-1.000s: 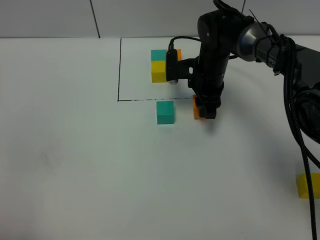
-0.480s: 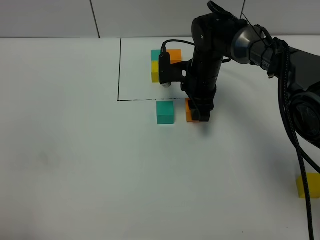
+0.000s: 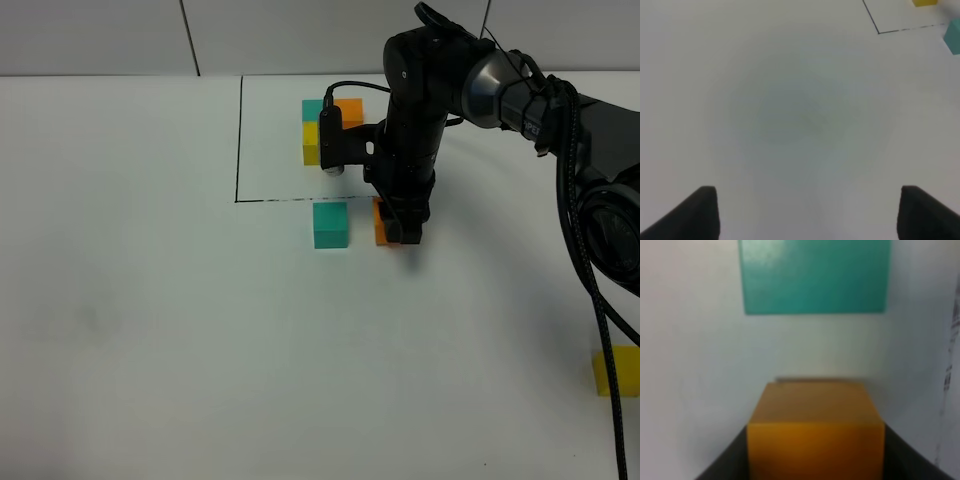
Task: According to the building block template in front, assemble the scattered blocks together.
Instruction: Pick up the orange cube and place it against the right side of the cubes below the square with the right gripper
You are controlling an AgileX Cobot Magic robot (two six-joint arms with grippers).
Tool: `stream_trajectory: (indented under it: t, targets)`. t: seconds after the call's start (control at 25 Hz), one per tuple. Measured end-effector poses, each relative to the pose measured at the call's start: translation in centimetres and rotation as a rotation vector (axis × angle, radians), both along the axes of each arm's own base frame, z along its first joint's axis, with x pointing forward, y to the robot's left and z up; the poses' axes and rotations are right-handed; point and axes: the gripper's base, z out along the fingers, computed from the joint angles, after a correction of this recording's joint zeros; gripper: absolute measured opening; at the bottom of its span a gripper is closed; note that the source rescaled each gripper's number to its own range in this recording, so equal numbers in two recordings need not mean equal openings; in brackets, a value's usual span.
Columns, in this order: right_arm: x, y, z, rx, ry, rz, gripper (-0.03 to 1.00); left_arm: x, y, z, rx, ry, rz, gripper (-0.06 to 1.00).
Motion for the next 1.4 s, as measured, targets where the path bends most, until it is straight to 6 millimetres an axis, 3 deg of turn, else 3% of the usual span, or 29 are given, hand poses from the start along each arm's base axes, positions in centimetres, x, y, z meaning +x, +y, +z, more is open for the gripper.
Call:
stream_trajectory:
  t: [0.68, 0.96, 1.4]
  targets:
    - [0.3, 0.6, 0.0, 0.068, -0.030, -0.036, 0.02, 0.0, 0.0, 0.0, 0.000, 0.000, 0.000, 0.72]
    - [0.3, 0.6, -1.2, 0.060, -0.006, -0.039, 0.02, 0.0, 0.0, 0.0, 0.000, 0.000, 0.000, 0.72]
    - [0.3, 0.8, -1.4, 0.071, 0.003, -0.045, 0.02, 0.0, 0.0, 0.0, 0.000, 0.000, 0.000, 0.72]
